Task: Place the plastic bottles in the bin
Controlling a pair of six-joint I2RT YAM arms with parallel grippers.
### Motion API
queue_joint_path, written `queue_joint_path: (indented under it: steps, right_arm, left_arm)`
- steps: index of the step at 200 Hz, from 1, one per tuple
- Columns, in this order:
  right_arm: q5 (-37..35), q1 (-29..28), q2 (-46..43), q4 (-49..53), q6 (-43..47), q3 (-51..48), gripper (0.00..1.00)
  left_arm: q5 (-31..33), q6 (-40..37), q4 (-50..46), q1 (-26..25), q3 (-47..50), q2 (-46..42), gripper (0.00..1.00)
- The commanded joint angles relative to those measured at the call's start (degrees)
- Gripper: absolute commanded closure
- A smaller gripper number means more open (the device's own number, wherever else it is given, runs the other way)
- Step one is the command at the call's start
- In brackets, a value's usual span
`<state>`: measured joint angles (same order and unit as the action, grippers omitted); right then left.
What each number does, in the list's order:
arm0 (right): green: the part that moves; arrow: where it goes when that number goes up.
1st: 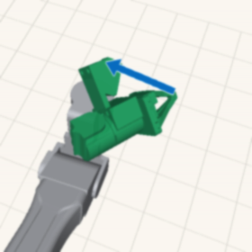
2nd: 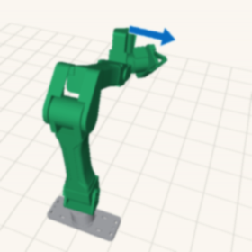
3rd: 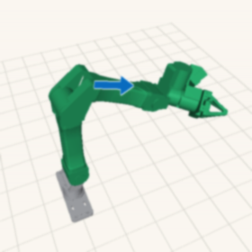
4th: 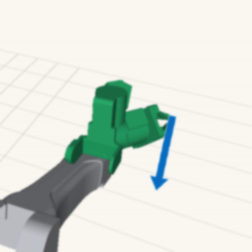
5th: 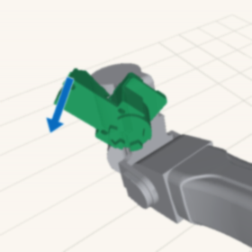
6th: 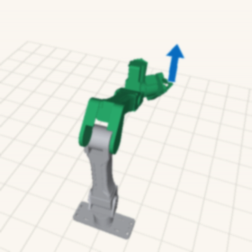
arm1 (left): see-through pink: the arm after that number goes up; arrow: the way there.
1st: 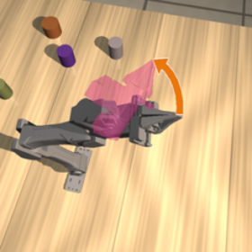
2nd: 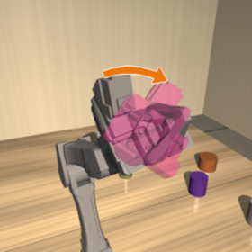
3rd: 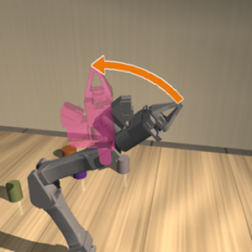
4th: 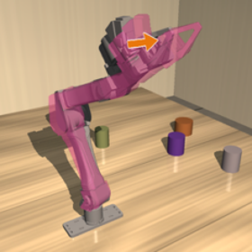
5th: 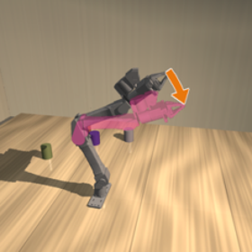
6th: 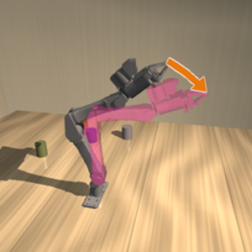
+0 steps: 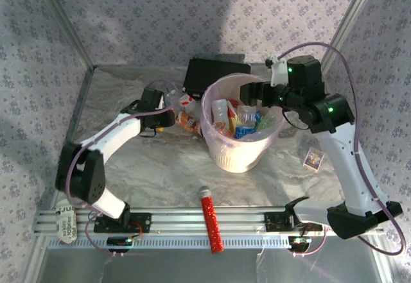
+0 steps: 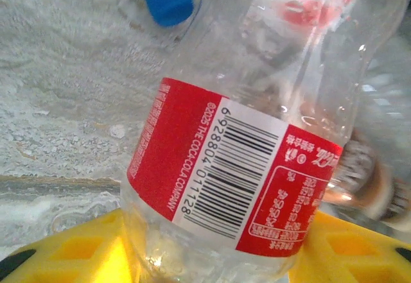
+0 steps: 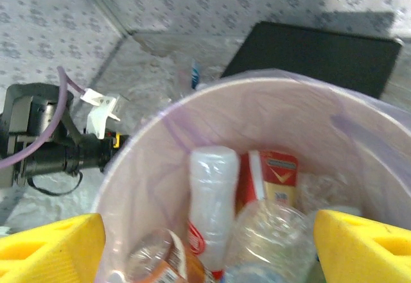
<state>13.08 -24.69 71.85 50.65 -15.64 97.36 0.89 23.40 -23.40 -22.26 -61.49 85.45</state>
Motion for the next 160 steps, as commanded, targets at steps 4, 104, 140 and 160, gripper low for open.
queue_joint_path:
  steps: [4, 104, 140, 160]
  right_arm:
    - [1.4, -3.6, 3.0, -5.5, -2.5, 3.7, 0.14]
    - [9.8, -13.8, 20.5, -15.5, -7.8, 15.7, 0.11]
    - [11.0, -14.8, 25.2, -14.5, -8.7, 18.7, 0.11]
    - [11.3, -14.9, 26.7, -14.3, -8.5, 19.2, 0.13]
  left_arm:
    - [-3.7, 1.7, 1.0, -0.4, 2.1, -10.4, 0.47]
    - [-16.0, 11.6, 18.1, -6.5, 6.2, -29.4, 0.56]
    - [-18.2, 12.7, 21.1, -8.7, 5.8, -29.1, 0.56]
    - [-18.4, 13.1, 21.6, -9.4, 5.6, -29.2, 0.56]
